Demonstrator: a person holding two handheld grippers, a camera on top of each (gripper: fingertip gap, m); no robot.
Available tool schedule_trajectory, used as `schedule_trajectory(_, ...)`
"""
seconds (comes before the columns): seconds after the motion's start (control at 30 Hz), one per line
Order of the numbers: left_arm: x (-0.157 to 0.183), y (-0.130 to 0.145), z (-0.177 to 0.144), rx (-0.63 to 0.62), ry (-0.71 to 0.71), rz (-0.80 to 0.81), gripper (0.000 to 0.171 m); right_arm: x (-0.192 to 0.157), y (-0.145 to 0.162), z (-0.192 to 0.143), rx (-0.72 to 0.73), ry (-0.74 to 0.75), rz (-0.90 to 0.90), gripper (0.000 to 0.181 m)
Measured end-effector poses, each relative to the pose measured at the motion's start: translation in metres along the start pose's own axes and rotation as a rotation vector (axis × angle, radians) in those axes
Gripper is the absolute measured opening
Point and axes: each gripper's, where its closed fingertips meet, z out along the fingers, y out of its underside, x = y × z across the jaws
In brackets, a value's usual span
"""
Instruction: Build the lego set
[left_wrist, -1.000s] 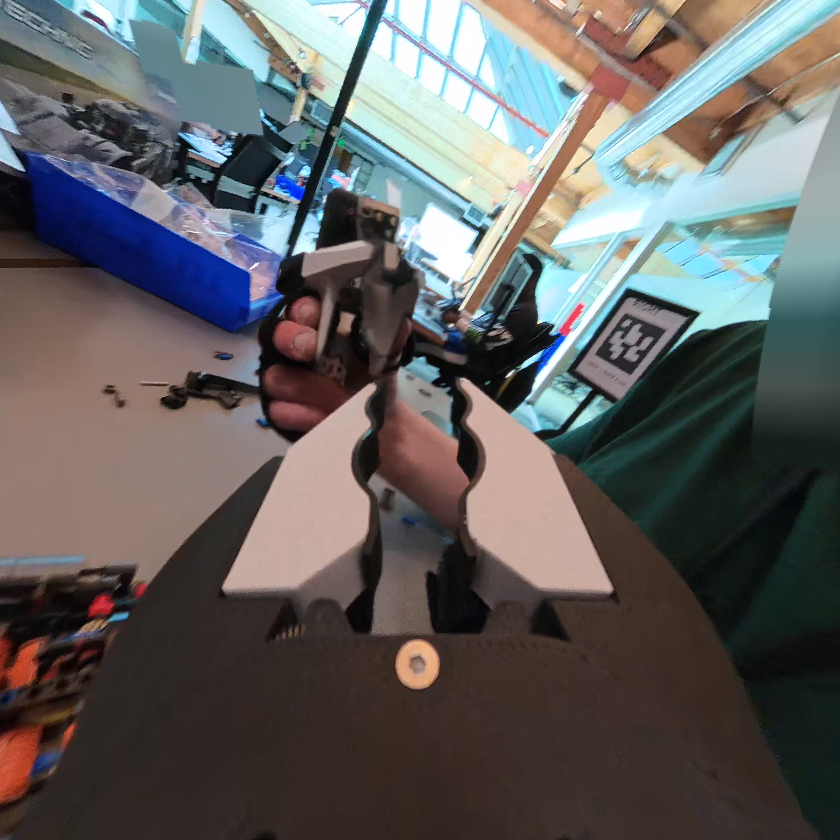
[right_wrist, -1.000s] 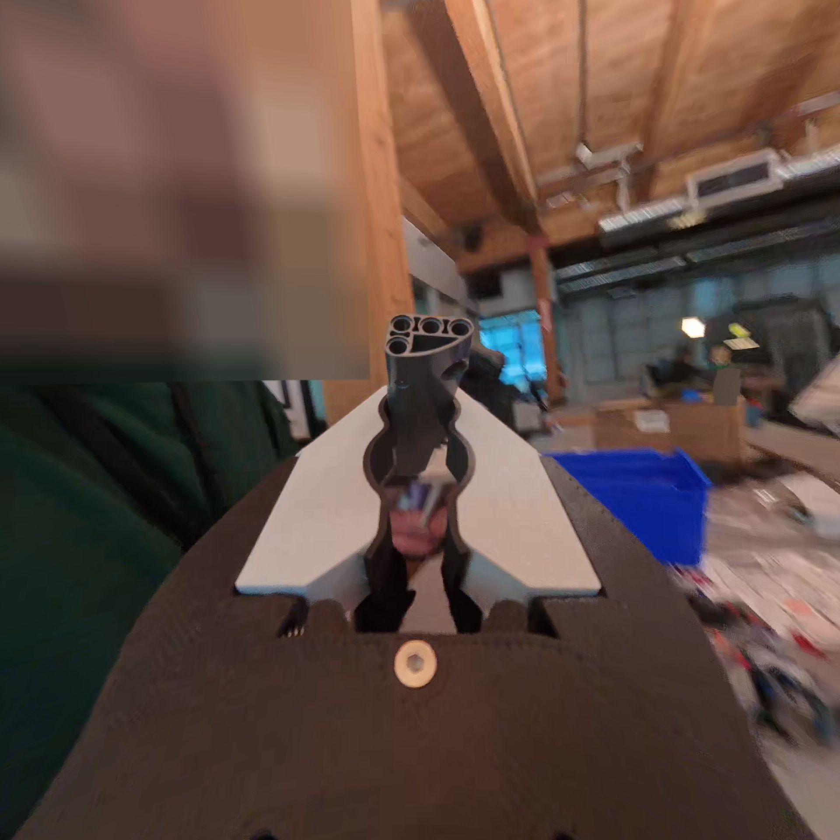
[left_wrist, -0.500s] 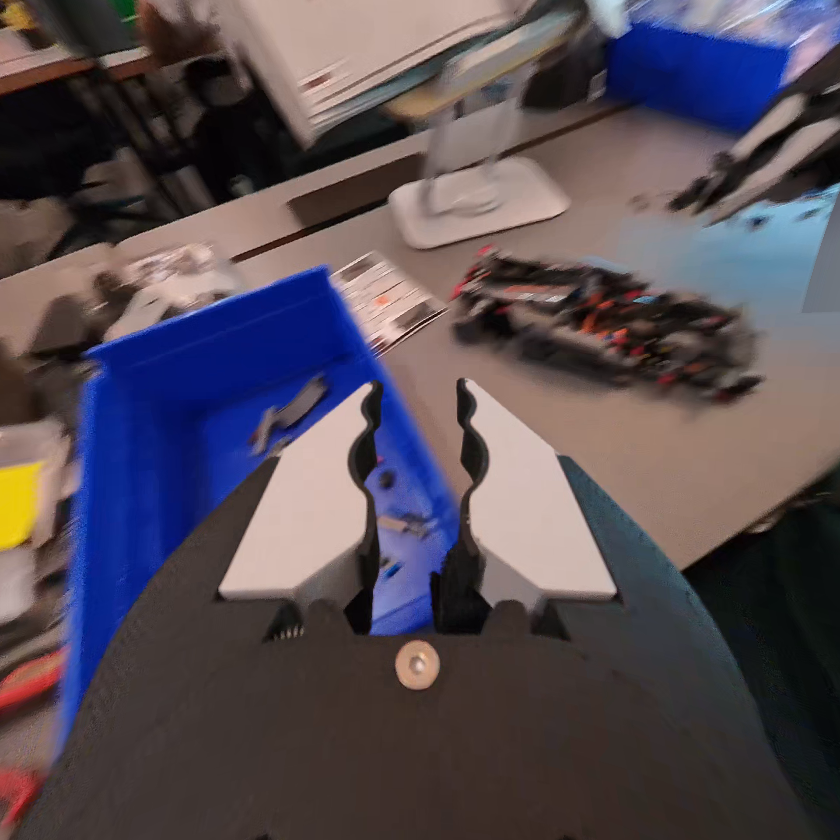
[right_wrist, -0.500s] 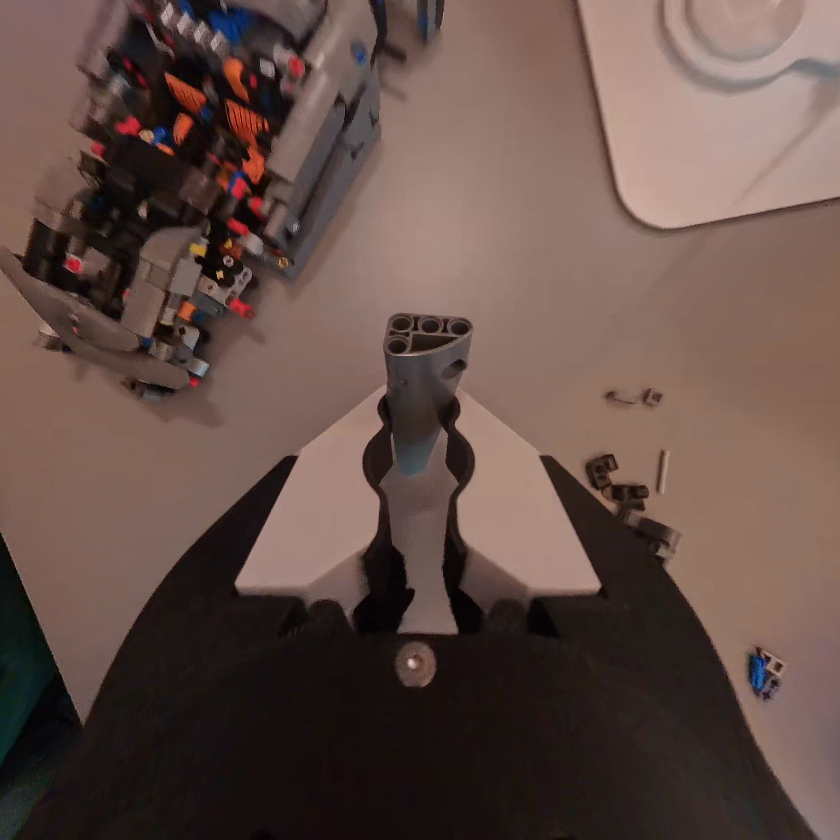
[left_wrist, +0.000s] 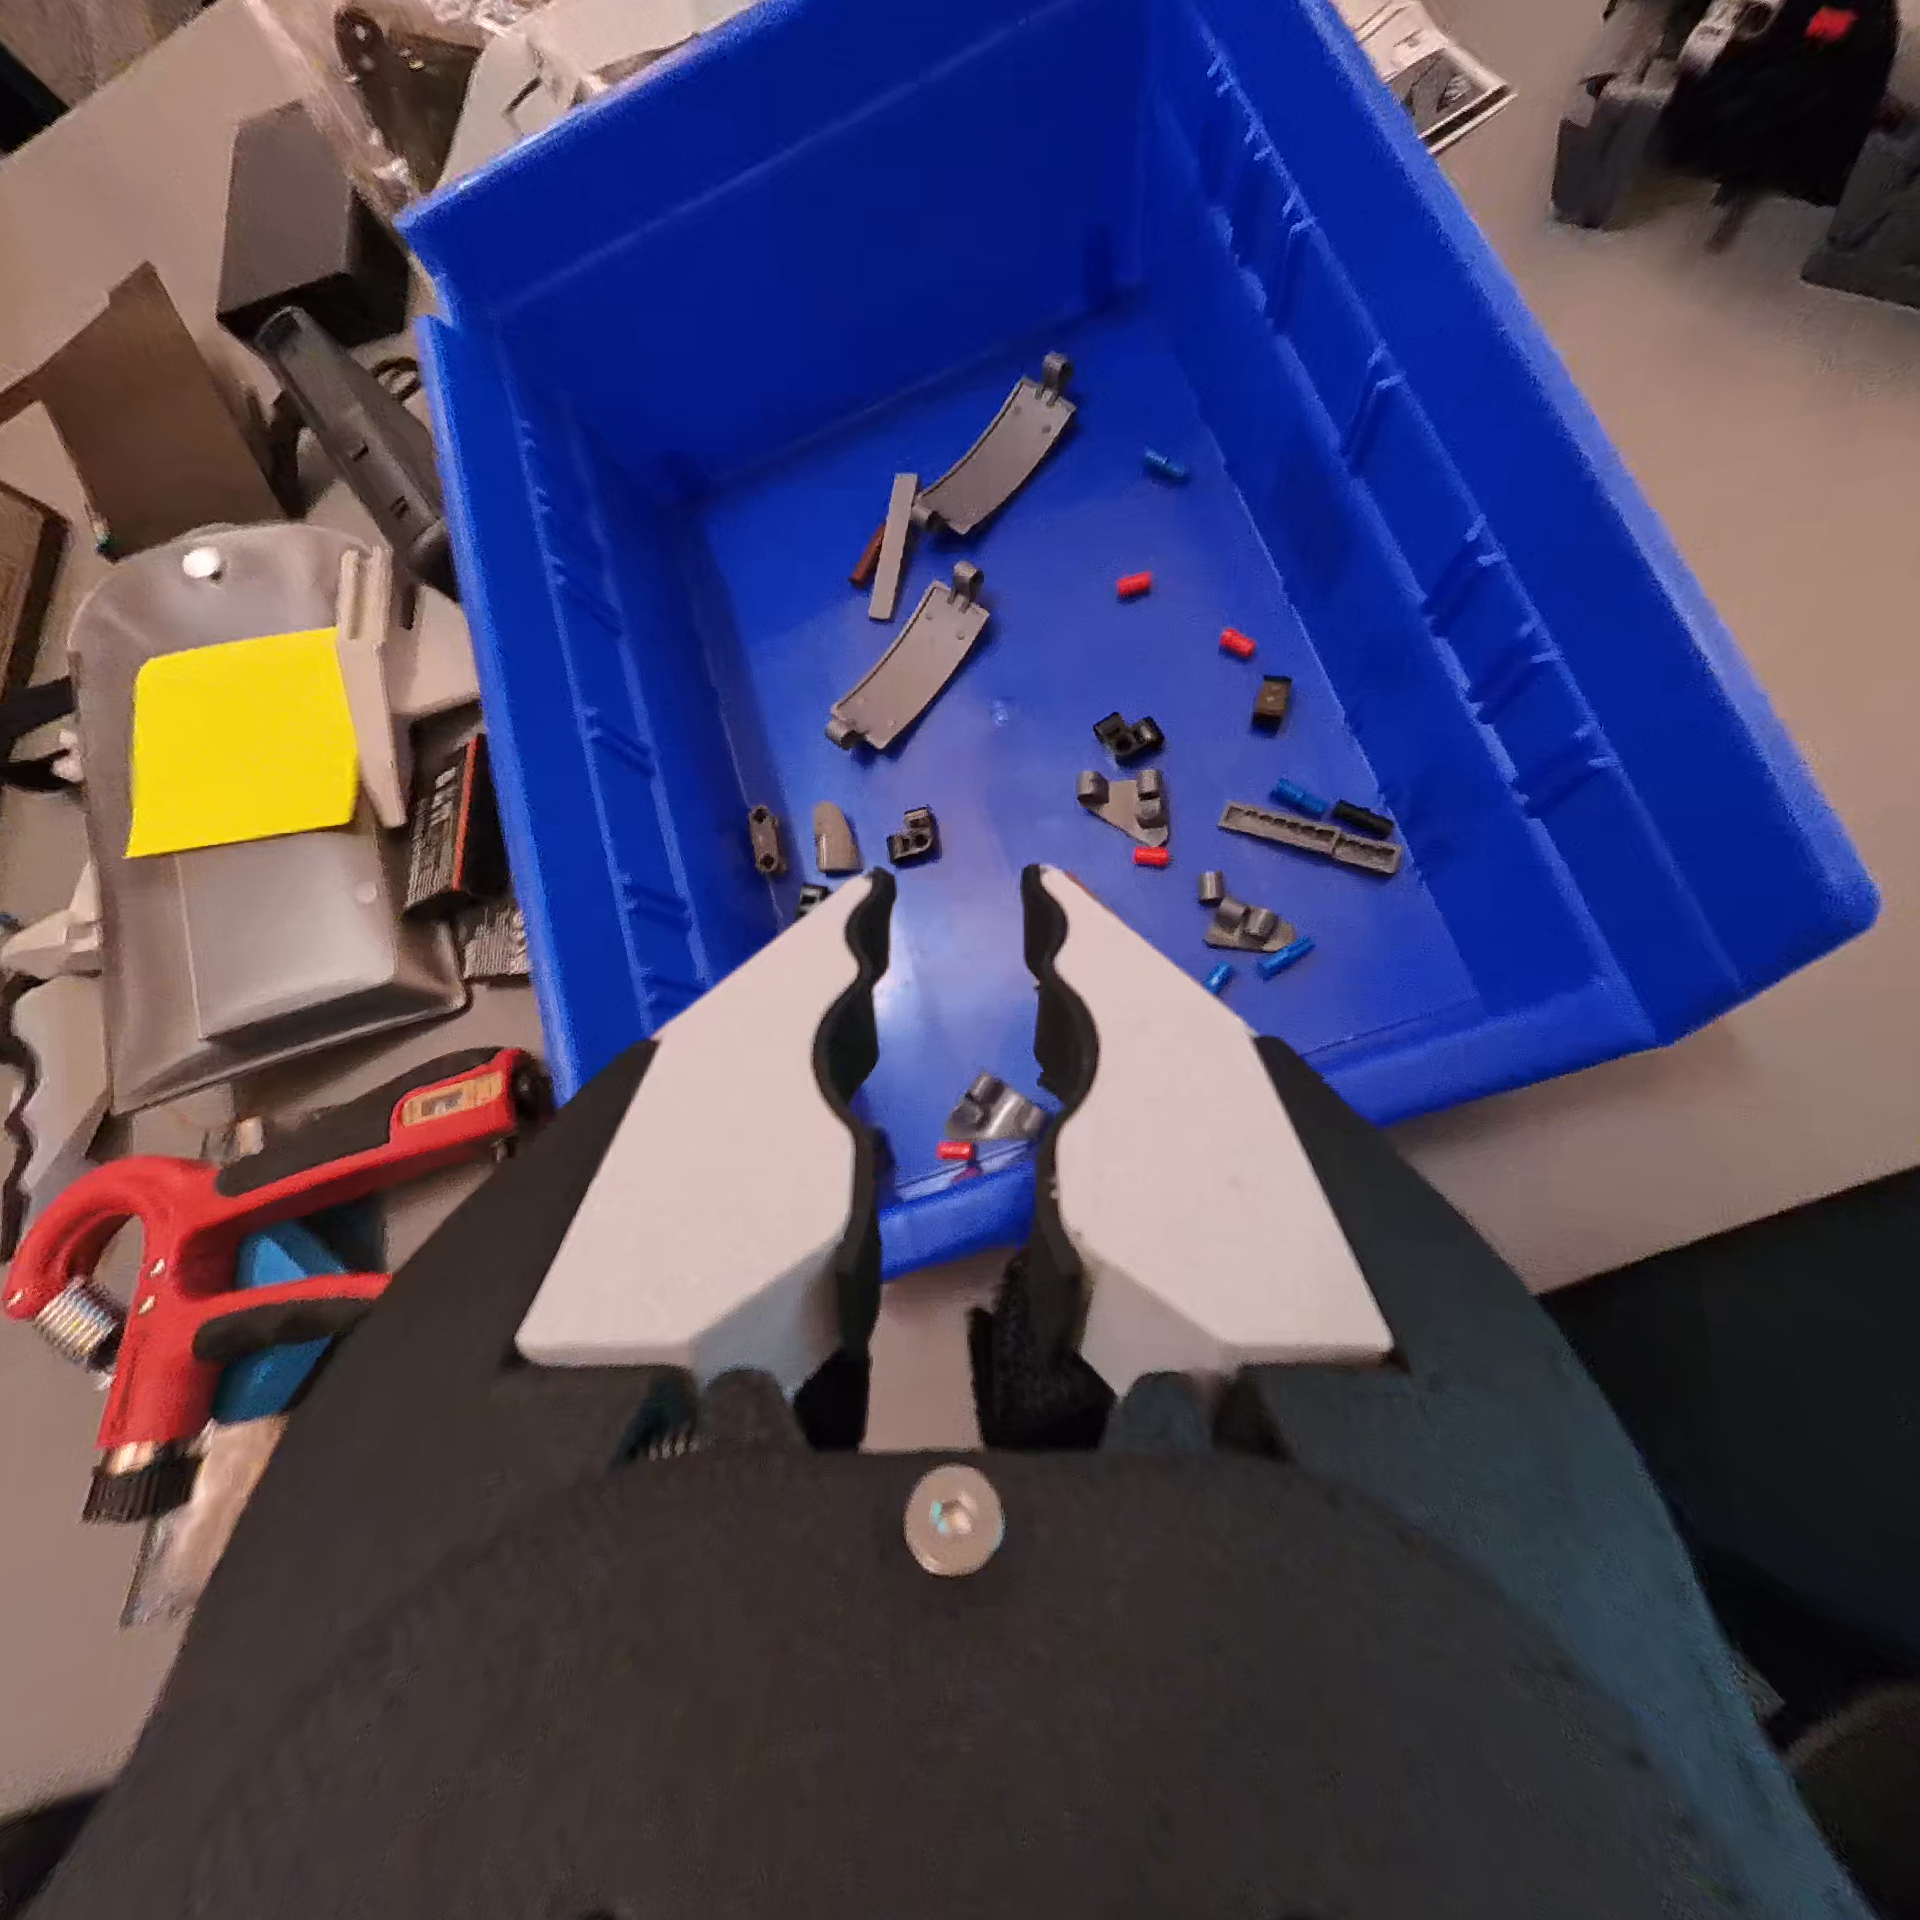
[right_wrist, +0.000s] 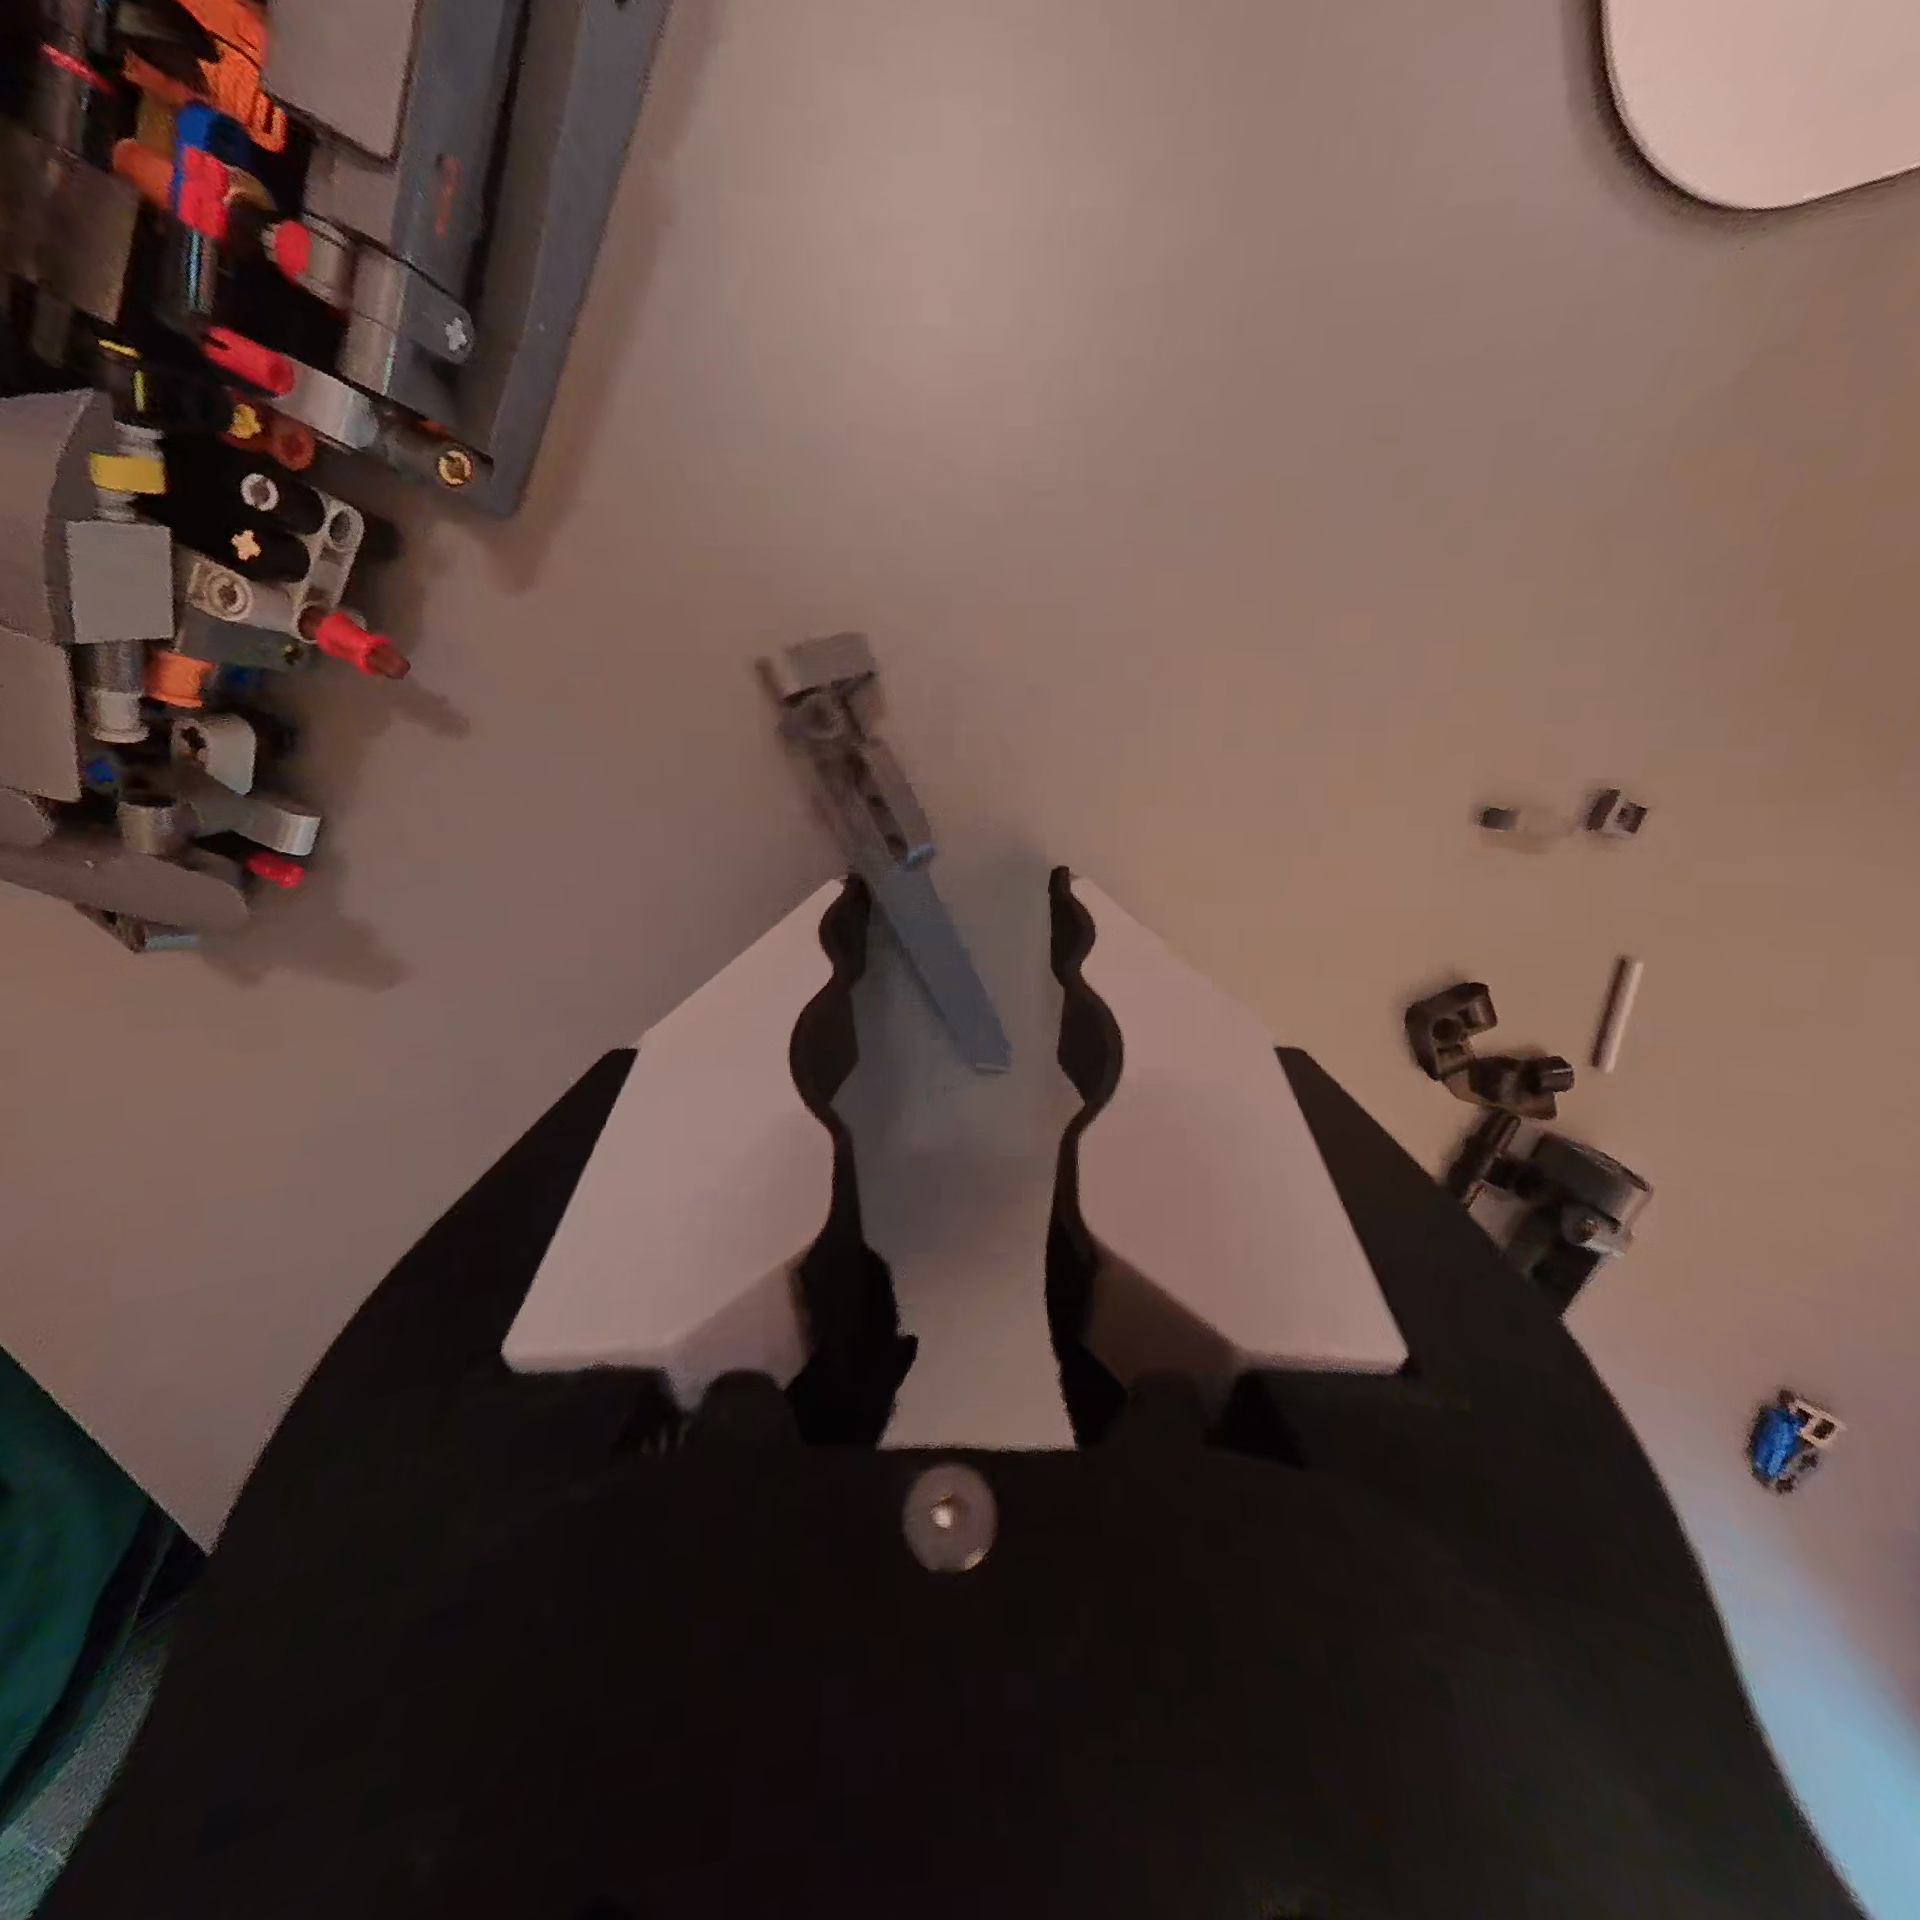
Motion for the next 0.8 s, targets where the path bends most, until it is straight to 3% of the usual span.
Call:
schedule_trajectory(0.3,0.018,-0.02,0.024,0.056,0.127,0.079,0.025,-0.001,-0.013,-0.009,0.01,0.027,0.007,0.036)
schedule_trajectory(0.5,-0.007,-0.01,0.036,-0.012,0.035,0.065,0.023,-0.003,-0.023,-0.013,0.033,0.057,0.0,0.036)
schedule_trajectory(0.73,-0.008,-0.018,0.028,0.062,0.032,0.023,0.023,-0.004,-0.029,-0.018,0.061,0.085,-0.021,0.038)
schedule_trajectory(0.8,-0.018,-0.026,0.02,0.109,-0.027,0.003,0.024,-0.001,-0.032,-0.026,0.097,0.108,-0.01,0.041)
